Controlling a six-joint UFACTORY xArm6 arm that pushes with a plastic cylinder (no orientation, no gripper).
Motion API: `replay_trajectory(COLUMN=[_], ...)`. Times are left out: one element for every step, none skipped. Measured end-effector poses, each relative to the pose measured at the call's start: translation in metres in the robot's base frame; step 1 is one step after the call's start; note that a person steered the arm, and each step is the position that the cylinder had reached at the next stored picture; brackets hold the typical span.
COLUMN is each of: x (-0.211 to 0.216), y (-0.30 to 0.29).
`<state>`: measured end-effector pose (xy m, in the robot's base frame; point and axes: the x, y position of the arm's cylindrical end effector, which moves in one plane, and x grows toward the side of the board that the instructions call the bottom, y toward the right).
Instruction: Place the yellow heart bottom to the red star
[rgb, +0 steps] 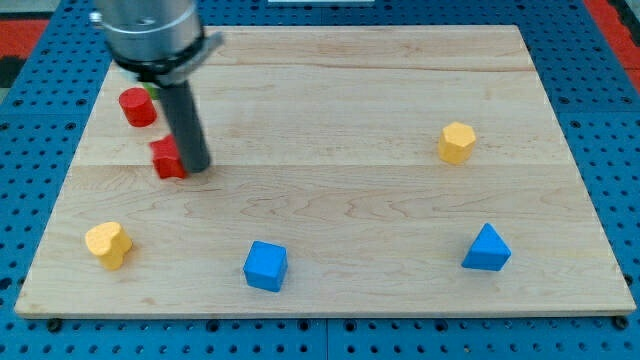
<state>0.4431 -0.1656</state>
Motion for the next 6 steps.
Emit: replay_trajectory(x=[-0.007, 0.006, 0.055, 0.102, 0.154, 0.174], y=[-0.046, -0.028, -0.004, 0.019, 0.008, -0.03])
